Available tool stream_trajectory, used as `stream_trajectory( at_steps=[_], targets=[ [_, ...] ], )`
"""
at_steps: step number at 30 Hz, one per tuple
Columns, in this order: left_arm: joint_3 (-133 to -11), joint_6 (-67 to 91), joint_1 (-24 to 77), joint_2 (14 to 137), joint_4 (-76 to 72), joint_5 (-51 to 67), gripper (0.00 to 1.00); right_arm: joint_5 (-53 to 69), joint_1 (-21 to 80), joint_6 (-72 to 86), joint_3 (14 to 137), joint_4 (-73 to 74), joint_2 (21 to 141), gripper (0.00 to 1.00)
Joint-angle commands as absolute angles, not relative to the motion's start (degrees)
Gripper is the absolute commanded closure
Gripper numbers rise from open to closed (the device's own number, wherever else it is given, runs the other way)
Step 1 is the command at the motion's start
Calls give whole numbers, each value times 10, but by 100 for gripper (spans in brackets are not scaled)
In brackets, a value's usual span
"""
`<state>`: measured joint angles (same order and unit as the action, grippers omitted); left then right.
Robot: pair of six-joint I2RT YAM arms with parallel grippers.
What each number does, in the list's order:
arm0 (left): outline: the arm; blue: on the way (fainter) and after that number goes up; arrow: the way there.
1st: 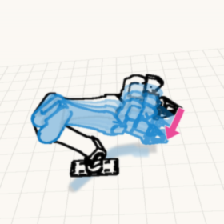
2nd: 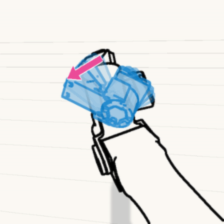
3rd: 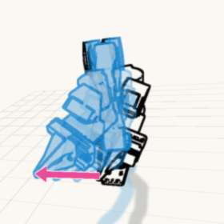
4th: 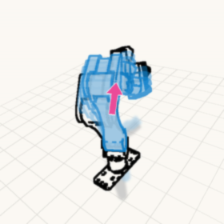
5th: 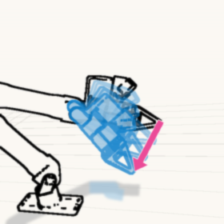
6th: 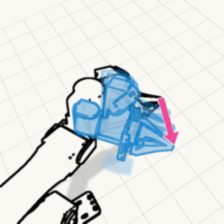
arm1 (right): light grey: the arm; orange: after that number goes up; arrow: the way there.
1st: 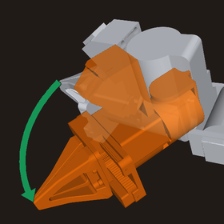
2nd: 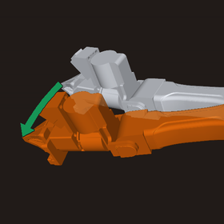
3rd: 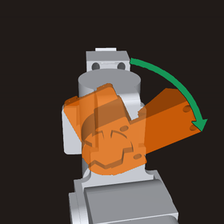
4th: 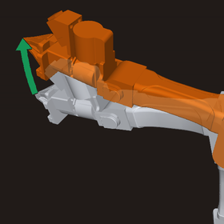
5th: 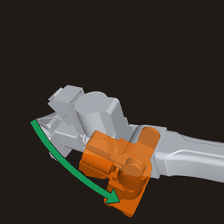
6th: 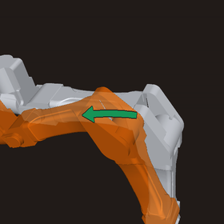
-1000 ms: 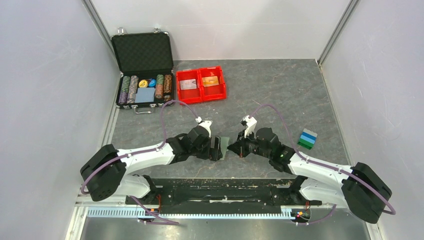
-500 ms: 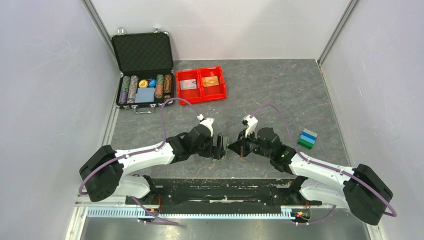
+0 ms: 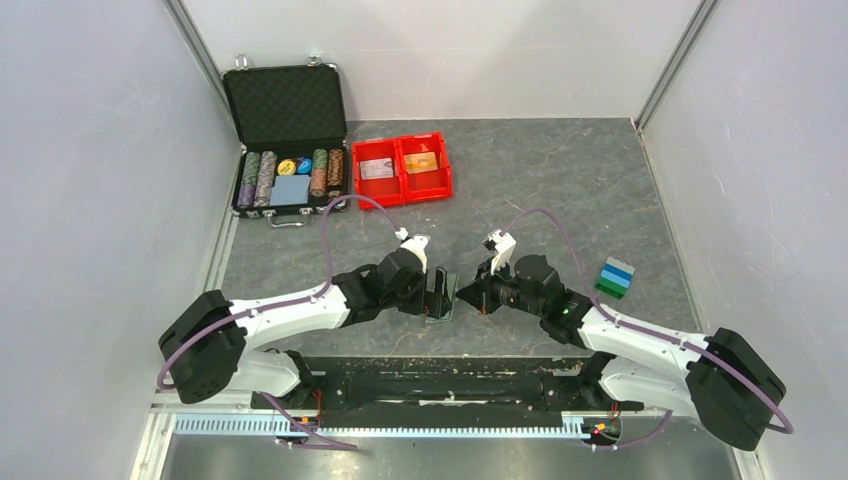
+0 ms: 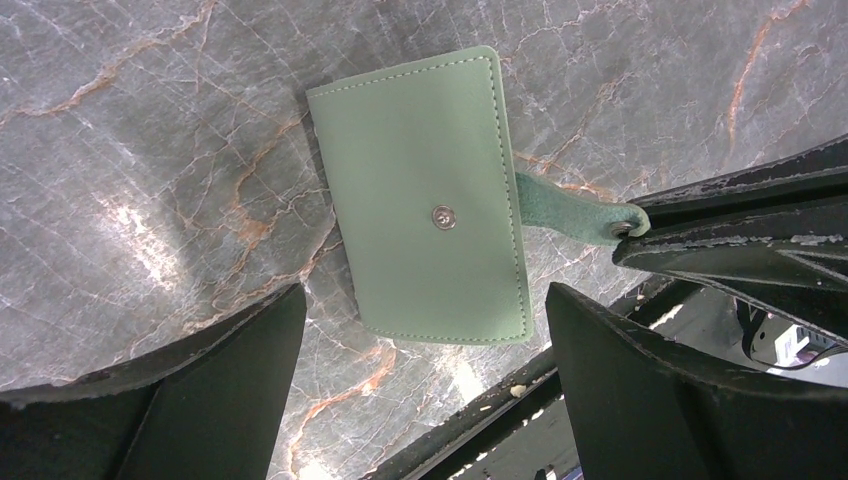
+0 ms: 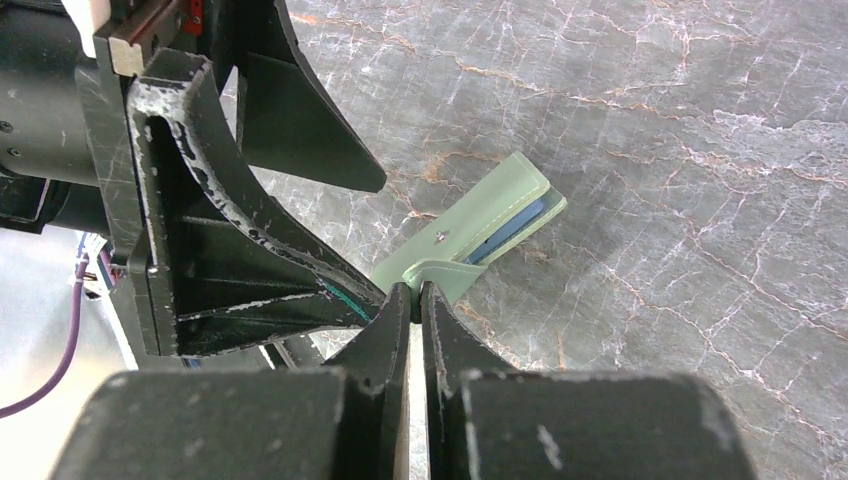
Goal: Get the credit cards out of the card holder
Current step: Open the card holder at the center of the board.
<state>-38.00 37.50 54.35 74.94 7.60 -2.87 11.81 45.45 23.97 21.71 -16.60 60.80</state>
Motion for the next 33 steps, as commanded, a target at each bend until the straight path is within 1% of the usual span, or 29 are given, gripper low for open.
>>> stream_trajectory(
  at_steps=[1,6,14,28,33],
  targets=[
    [-404,367,547,759,62,-23,4,125,451,237,224,-178,598,98],
    [-402,366,551,767,52,-15,4,125,450,231,231,-169,595,98],
    [-402,369,551,773,51,-32,7,126,448,231,229,-167,595,98],
    [-403,365,559,790,20,-8,4,130,446,234,235,-170,602,98],
    [-399,365,561,785,22,-22,6,131,445,231,239,-165,601,97]
  ],
)
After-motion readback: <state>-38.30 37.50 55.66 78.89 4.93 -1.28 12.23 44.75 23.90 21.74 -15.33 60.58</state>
